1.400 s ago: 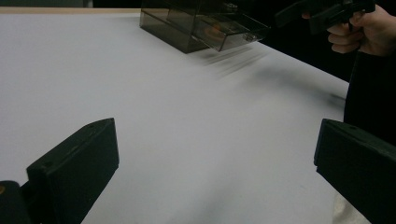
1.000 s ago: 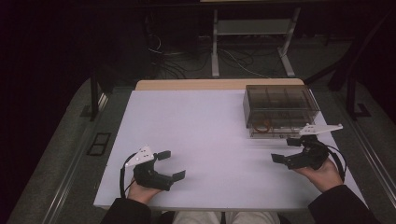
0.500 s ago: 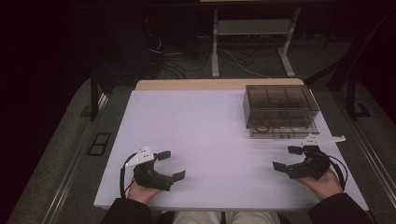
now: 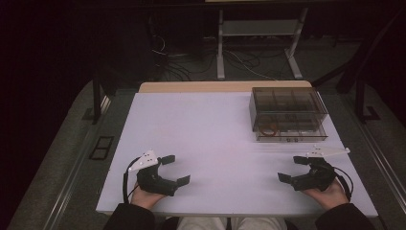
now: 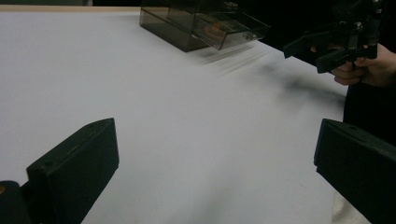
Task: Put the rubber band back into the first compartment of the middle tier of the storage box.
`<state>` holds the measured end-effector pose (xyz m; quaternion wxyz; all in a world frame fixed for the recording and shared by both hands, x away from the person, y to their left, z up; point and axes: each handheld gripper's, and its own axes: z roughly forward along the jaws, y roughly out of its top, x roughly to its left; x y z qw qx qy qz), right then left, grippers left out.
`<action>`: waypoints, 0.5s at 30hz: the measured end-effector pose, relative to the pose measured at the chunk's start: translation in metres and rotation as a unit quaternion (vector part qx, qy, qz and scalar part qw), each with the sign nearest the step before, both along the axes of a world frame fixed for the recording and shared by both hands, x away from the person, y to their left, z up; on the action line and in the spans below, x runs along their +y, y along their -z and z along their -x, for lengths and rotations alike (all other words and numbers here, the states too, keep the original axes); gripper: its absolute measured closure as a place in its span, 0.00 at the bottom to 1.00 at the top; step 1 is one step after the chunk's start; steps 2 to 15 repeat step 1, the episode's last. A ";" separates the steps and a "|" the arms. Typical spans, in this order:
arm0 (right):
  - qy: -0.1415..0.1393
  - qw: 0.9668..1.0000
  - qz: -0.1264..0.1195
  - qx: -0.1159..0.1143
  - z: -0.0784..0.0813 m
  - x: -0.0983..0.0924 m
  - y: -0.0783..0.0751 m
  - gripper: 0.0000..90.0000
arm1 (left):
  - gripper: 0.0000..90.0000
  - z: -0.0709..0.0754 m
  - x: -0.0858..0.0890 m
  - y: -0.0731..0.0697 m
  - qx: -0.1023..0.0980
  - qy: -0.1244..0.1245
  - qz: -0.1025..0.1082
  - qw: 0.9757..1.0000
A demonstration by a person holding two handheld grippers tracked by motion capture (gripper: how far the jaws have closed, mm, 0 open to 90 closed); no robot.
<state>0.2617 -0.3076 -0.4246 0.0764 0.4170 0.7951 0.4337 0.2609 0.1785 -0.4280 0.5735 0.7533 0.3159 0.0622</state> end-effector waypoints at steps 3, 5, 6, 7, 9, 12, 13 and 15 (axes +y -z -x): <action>0.000 1.000 0.000 -0.002 0.000 0.000 0.001 0.00 | 0.00 0.000 0.000 0.000 0.000 0.000 0.001 1.000; 0.000 1.000 0.000 -0.002 0.000 0.000 0.001 0.00 | 0.00 0.000 0.000 0.000 0.000 0.000 0.001 1.000; 0.000 1.000 0.000 -0.002 0.000 0.000 0.001 0.00 | 0.00 0.000 0.000 0.000 0.000 0.000 0.001 1.000; 0.000 1.000 0.000 -0.002 0.000 0.000 0.001 0.00 | 0.00 0.000 0.000 0.000 0.000 0.000 0.001 1.000; 0.000 1.000 0.000 -0.002 0.000 0.000 0.001 0.00 | 0.00 0.000 0.000 0.000 0.000 0.000 0.001 1.000; 0.000 1.000 0.000 -0.002 0.000 0.000 0.001 0.00 | 0.00 0.000 0.000 0.000 0.000 0.000 0.001 1.000; 0.000 1.000 0.000 -0.002 0.000 0.000 0.001 0.00 | 0.00 0.000 0.000 0.000 0.000 0.000 0.001 1.000; 0.000 1.000 0.000 -0.002 0.000 0.000 0.001 0.00 | 0.00 0.000 0.000 0.000 0.000 0.000 0.001 1.000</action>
